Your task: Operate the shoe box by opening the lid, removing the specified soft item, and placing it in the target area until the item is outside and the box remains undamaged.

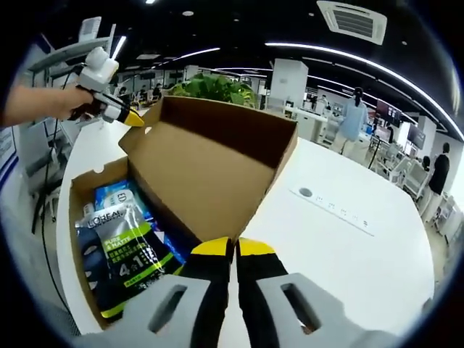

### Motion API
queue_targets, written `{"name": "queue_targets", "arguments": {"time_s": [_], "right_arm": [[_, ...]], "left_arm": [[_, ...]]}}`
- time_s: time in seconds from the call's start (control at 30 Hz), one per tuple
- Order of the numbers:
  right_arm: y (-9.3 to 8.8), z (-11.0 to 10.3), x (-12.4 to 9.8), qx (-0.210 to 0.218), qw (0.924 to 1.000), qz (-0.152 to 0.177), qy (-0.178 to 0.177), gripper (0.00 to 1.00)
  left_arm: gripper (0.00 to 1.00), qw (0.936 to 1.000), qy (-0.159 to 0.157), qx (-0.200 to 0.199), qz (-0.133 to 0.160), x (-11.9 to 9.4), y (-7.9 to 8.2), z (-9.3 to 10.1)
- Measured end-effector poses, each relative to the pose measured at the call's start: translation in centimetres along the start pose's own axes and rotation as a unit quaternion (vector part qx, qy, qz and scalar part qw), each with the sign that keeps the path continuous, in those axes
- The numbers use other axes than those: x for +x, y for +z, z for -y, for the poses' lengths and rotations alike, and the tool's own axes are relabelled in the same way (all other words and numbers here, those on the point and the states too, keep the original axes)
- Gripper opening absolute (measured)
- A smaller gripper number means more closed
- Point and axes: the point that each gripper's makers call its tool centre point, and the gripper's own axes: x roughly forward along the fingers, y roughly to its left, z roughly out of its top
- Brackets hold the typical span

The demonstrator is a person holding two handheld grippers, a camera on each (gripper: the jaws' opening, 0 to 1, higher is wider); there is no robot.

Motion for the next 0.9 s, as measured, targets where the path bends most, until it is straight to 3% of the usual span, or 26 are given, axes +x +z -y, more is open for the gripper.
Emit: {"name": "queue_targets", "arguments": {"time_s": [0.4,0.9], "right_arm": [[0.0,0.4,0.6,-0.001,1.0000,-0.006,0.001,0.01],[-0.2,0.9,1.5,-0.003,0.9998,-0.017,0.007,0.02]], "left_arm": [[0.06,0.9991,-0.002,-0.024,-0.036,-0.5,-3.6,1.0],[0.02,0.9989,0.002,-0.018,-0.044,0.3,-3.9,1.1]]}}
